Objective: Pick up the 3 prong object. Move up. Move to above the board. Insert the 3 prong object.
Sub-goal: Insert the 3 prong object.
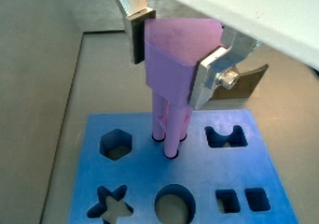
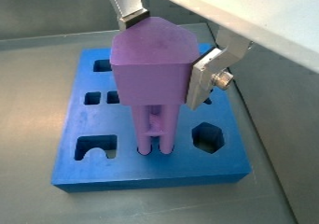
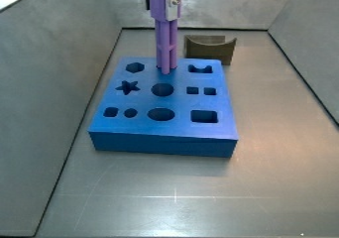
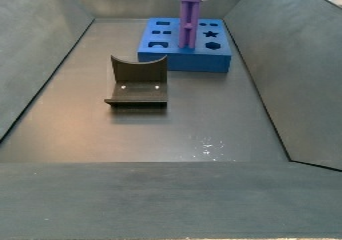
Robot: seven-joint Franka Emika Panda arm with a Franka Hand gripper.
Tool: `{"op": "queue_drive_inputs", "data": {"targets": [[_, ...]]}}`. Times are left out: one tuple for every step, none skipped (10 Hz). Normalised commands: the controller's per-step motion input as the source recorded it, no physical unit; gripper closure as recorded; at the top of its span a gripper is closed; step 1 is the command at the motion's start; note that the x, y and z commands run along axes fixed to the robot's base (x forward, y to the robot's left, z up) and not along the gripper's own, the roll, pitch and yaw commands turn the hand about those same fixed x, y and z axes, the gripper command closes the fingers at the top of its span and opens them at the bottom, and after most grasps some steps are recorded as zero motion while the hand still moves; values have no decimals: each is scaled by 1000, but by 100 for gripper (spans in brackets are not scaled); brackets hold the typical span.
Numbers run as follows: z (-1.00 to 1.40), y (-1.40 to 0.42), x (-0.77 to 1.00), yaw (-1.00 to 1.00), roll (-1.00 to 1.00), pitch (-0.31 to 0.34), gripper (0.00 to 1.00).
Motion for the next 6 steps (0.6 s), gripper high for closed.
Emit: {"op": "queue_drive_inputs", "data": {"targets": [[-49,0,-9,-237,-20,0,100],[-186,0,0,-114,0,0,100],[-294,0,0,0,23,-19,100],[-297,-37,0,180,33,-61,100],[-266,-86,0,314,30,-23,100],[-366,-80,77,320,17,-36,100]]}}
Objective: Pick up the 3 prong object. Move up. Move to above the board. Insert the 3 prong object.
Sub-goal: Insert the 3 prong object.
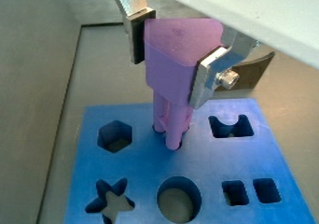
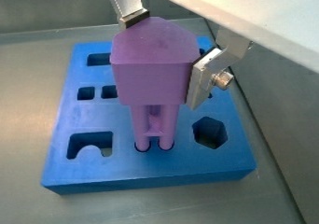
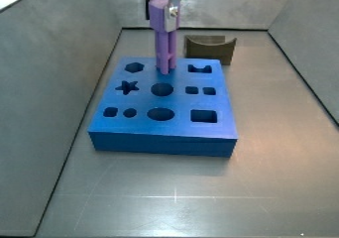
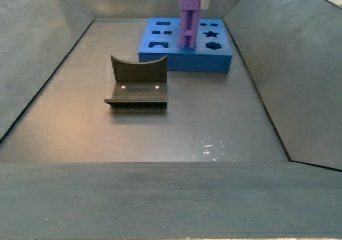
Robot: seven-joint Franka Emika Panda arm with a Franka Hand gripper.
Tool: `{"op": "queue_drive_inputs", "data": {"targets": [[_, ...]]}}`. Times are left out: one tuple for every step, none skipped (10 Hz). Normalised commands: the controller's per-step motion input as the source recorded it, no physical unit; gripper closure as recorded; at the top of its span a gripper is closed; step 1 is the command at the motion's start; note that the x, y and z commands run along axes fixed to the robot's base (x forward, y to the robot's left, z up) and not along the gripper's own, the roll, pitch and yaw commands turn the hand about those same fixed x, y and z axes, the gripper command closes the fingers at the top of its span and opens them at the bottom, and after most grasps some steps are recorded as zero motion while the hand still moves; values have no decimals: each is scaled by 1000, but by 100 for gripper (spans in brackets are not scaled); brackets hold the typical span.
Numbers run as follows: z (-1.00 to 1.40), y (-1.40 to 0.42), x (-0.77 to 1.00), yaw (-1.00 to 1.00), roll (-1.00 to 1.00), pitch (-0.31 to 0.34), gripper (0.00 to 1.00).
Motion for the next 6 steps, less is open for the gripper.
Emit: {"op": "queue_drive_inputs", "data": {"targets": [[-429,-106,157,214,0,-26,100],[-494,-117,206,117,24,-7,100],[-511,-106,231,69,33,0,100],[-446,-77,223,0,6,0,100],[-151,0,114,-23,-146,0,100],[-3,0,129,-63,-13,37,100]]}}
